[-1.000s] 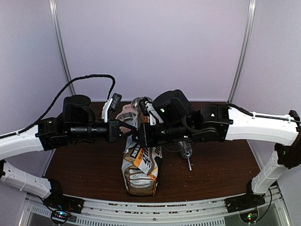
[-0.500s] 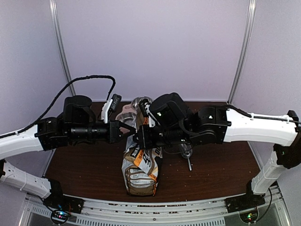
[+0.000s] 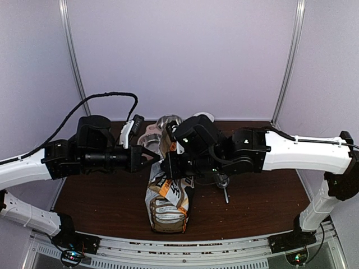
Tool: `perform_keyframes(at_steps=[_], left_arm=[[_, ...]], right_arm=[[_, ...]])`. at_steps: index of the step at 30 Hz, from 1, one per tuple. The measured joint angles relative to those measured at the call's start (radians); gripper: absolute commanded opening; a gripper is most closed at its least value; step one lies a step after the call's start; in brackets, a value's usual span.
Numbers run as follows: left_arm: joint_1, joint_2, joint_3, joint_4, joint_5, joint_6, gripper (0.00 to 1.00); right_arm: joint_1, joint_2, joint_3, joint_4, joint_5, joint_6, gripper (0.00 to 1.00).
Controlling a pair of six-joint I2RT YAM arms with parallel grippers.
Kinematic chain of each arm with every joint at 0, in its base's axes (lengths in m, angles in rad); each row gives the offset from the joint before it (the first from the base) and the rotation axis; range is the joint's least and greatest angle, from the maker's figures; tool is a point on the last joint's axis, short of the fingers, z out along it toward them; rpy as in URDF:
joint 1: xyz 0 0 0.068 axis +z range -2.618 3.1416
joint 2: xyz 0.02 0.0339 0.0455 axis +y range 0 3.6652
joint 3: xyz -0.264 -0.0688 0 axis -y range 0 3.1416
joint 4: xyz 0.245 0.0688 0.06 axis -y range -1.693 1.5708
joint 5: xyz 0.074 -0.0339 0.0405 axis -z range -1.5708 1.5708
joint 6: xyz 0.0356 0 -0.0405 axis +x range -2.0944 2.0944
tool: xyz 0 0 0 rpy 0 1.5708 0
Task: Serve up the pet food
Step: Open the seal of the pet food bag.
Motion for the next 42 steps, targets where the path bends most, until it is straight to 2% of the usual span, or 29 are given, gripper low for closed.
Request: perform_keyframes(at_steps=[11,12,17,21,24,29,42], left_arm=[[0.005,-0.035,0.000,-0.064,-0.056,-0.006,0.00],[0.004,-0.035,0.000,-0.064,-0.055,-0.006,0.04],[0.004,-0.039,0.000,-0.043,-0.031,-0.001,0.40],[0.005,-0.050,0.002,0.002,0.007,0.000,0.51],[0.005,-0.039,0.021,0.005,0.040,0.008,0.56],[0.005,0.019,0.073,0.010,0.080,0.019,0.56],[0.005,0.094,0.105,-0.007,0.089,0.017,0.40]], right_arm=[[-0.016,-0.003,-0.003,-0.104,0.080,0.000,0.00],[-0.016,-0.008,-0.012,-0.092,0.075,-0.002,0.00],[-0.025,-0.060,-0.074,0.001,0.007,-0.028,0.00],[-0.033,-0.115,-0.134,0.102,-0.067,-0.050,0.00],[-0.035,-0.136,-0.146,0.146,-0.107,-0.061,0.00],[-0.037,-0.147,-0.167,0.192,-0.140,-0.071,0.00],[-0.040,-0.159,-0.178,0.206,-0.163,-0.080,0.00]])
